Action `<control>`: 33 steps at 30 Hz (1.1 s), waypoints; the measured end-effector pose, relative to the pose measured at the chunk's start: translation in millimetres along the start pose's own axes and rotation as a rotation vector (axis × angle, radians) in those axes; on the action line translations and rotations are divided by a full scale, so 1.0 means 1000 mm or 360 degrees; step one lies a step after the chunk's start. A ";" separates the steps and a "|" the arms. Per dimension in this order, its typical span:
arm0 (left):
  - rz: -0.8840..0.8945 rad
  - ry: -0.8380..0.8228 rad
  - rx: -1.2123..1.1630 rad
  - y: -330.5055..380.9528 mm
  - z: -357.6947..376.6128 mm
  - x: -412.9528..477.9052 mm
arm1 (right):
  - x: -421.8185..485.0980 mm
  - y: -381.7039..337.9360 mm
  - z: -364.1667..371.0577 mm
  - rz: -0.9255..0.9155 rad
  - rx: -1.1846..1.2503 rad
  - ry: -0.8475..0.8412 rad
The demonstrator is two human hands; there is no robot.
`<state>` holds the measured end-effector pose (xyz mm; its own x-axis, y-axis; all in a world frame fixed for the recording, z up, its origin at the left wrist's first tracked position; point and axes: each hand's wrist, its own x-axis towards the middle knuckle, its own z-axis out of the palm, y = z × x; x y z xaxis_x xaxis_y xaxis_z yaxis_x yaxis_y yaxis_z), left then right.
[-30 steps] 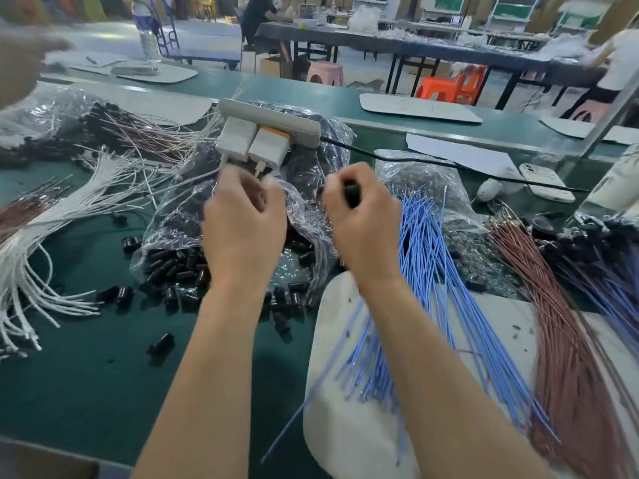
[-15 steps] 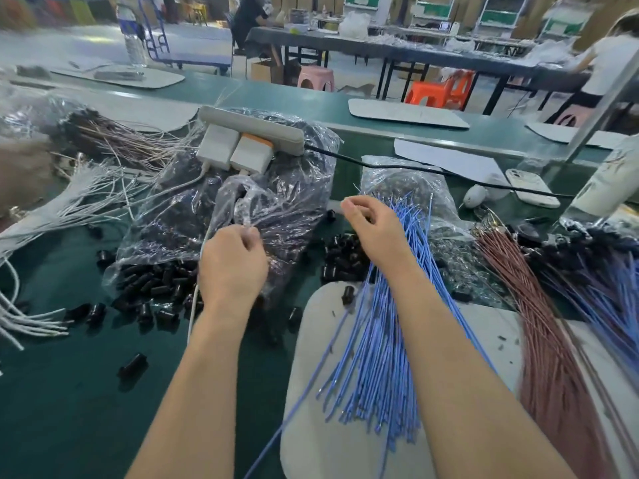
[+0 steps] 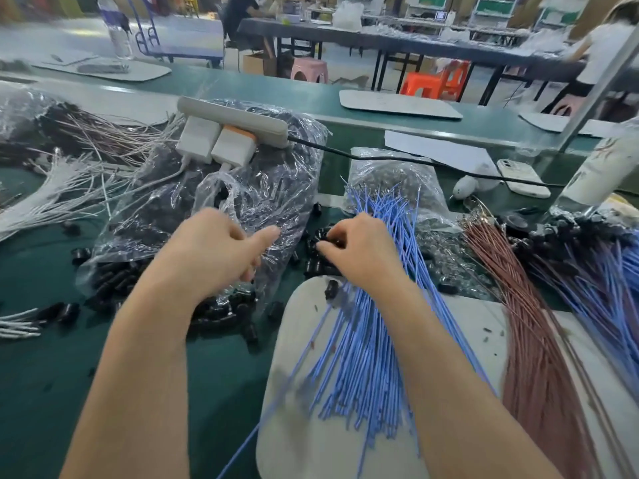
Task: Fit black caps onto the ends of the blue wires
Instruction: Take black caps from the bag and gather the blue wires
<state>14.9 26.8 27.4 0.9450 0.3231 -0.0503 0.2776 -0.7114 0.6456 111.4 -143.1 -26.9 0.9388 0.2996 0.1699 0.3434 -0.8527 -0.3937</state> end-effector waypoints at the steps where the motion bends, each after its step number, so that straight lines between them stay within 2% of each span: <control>1: 0.0122 -0.0008 -0.0059 0.011 -0.002 -0.005 | 0.000 -0.005 0.005 0.0031 -0.0163 -0.0028; 3: 0.0348 0.0105 -0.0144 0.032 0.004 -0.008 | -0.002 -0.013 0.013 0.0045 -0.0321 -0.0014; 5: 0.0456 0.0255 -0.0221 0.050 0.019 -0.001 | -0.005 -0.017 0.016 0.0019 -0.0216 0.0084; 7: 0.0469 0.0340 -0.0309 0.062 0.038 0.010 | -0.007 -0.018 0.015 -0.0005 -0.0136 0.0154; 11: 0.0438 0.0445 -0.0566 0.074 0.070 0.027 | -0.010 -0.016 0.010 -0.0090 -0.0133 0.0138; 14: 0.0330 0.0532 -0.0828 0.067 0.076 0.034 | -0.011 -0.004 0.007 -0.0049 -0.0115 0.0078; 17: 0.0150 0.0479 -0.1163 0.053 0.075 0.037 | -0.014 0.004 0.008 -0.0011 -0.0180 -0.0053; 19: 0.0056 0.0386 -0.1254 0.049 0.077 0.037 | -0.015 0.003 0.012 -0.0031 -0.0134 0.0006; 22: 0.0036 0.0306 -0.1200 0.049 0.087 0.037 | -0.014 0.000 0.017 -0.0089 -0.0177 0.0101; 25: 0.0113 0.0357 -0.1066 0.051 0.098 0.033 | -0.016 -0.004 0.017 -0.0142 -0.0243 0.0141; 27: 0.0221 0.0456 -0.0987 0.051 0.101 0.029 | -0.019 -0.001 0.009 -0.0051 0.0076 0.0204; 29: 0.0385 0.0481 -0.0822 0.052 0.103 0.025 | -0.021 0.011 -0.011 0.0114 0.0615 0.0261; 31: 0.0576 0.0251 -0.0730 0.058 0.108 0.019 | -0.028 0.029 -0.036 0.0142 0.0872 0.0332; 33: 0.0713 -0.0007 -0.0761 0.068 0.115 0.010 | -0.036 0.043 -0.055 0.0121 0.0885 0.0400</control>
<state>63.0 -89.7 -17.0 0.9522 0.0567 0.3002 -0.2500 -0.4202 0.8723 91.1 -214.5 -0.4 0.9494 0.0788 0.3039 0.3017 -0.4967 -0.8138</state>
